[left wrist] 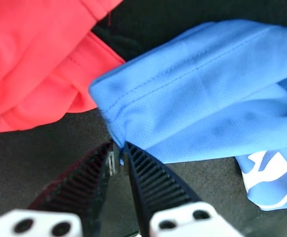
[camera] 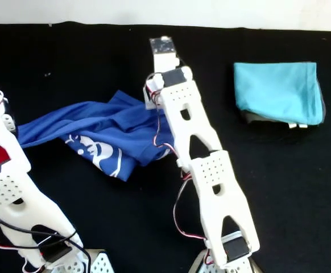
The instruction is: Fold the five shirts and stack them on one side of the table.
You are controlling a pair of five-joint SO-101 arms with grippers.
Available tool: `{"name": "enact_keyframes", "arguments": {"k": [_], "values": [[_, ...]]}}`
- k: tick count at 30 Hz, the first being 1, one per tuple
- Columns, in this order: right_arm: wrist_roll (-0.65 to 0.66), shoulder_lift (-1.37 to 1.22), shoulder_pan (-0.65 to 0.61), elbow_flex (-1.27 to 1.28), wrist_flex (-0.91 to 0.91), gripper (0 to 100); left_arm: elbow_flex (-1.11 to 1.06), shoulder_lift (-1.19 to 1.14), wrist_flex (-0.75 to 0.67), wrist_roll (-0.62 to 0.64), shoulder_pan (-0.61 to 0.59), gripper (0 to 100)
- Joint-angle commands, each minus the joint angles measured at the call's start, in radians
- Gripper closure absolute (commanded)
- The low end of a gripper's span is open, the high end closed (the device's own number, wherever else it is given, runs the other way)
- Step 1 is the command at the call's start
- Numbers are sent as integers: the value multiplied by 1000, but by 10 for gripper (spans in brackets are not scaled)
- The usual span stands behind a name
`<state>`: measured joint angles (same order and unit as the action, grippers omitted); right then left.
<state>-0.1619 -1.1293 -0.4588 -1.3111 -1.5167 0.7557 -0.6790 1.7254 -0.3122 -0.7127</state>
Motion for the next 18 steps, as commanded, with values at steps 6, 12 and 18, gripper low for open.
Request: {"name": "enact_keyframes", "arguments": {"k": [6, 12, 18], "values": [[-6, -15, -10, -127, -142, 825, 5, 8, -29, -6, 1, 991], [-6, -12, 4, -143, -166, 996, 5, 8, -28, -3, 1, 991], [-6, 28, 27, -317, -226, 993, 5, 15, -23, -3, 1, 991]]}}
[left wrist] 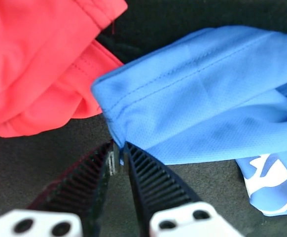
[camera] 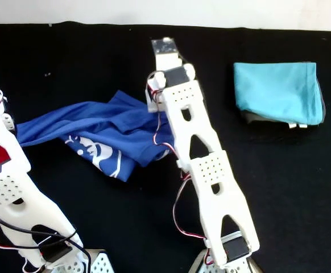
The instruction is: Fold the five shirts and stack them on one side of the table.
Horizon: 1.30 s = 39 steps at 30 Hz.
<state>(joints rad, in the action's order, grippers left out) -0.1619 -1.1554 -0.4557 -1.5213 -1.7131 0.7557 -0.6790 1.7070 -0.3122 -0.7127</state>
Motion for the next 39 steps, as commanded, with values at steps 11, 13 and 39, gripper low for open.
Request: {"name": "enact_keyframes", "arguments": {"k": [11, 13, 39], "values": [[192, 257, 39, -170, -51, 993, 1, 165, 54, 0, 47, 991], [222, 317, 59, -170, -51, 993, -1, 239, 54, 0, 44, 991], [353, 822, 348, -173, 114, 993, -33, 1072, 46, 169, 223, 992]]}}
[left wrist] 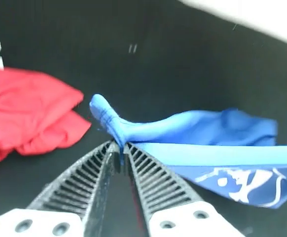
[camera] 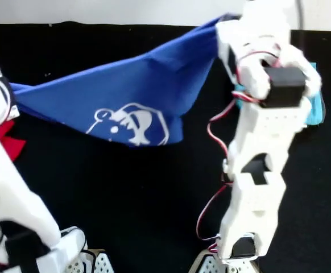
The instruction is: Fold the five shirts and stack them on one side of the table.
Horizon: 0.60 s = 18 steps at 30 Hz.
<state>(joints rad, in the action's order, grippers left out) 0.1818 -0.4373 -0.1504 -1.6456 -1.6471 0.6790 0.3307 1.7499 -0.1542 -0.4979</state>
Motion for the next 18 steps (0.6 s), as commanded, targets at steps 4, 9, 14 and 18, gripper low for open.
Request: {"name": "enact_keyframes", "arguments": {"k": [4, 9, 14, 18], "values": [[9, 191, 45, -48, 44, 993, 56, 125, 2, 11, 8, 992], [9, 295, 42, -45, 45, 993, 53, 189, -31, 11, 7, 992], [11, 390, 45, -45, 50, 993, 51, 234, -71, 11, 2, 992], [11, 446, 45, -45, 51, 993, 53, 249, -87, 11, 2, 992]]}}
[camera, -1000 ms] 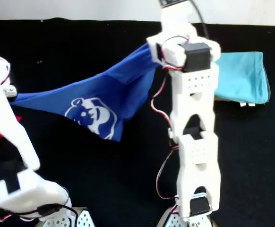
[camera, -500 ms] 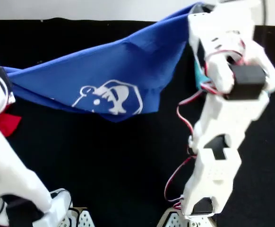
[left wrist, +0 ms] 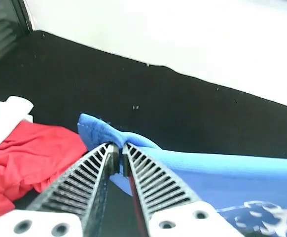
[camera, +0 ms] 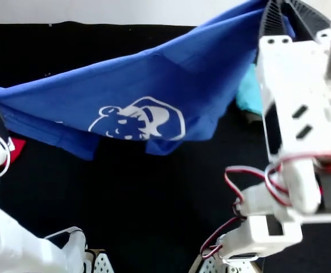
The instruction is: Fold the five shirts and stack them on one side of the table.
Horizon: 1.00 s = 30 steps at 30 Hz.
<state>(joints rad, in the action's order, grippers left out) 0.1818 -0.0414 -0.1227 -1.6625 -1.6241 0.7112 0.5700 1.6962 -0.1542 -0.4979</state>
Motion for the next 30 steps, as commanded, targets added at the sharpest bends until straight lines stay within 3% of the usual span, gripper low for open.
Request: {"name": "enact_keyframes", "arguments": {"k": [1, 11, 18, 23, 30], "values": [[11, 59, 18, -28, 31, 993, 22, 13, -43, 11, 2, 992], [75, 70, 18, -25, 82, 993, 19, 87, -133, 11, 1, 992], [-18, 30, 18, 97, 117, 993, 16, 85, -212, 11, 2, 992], [-25, 19, 61, 174, 232, 993, -15, 79, -235, 9, 5, 992], [-20, 110, 84, 127, 240, 993, -150, 74, -255, 8, 5, 992]]}}
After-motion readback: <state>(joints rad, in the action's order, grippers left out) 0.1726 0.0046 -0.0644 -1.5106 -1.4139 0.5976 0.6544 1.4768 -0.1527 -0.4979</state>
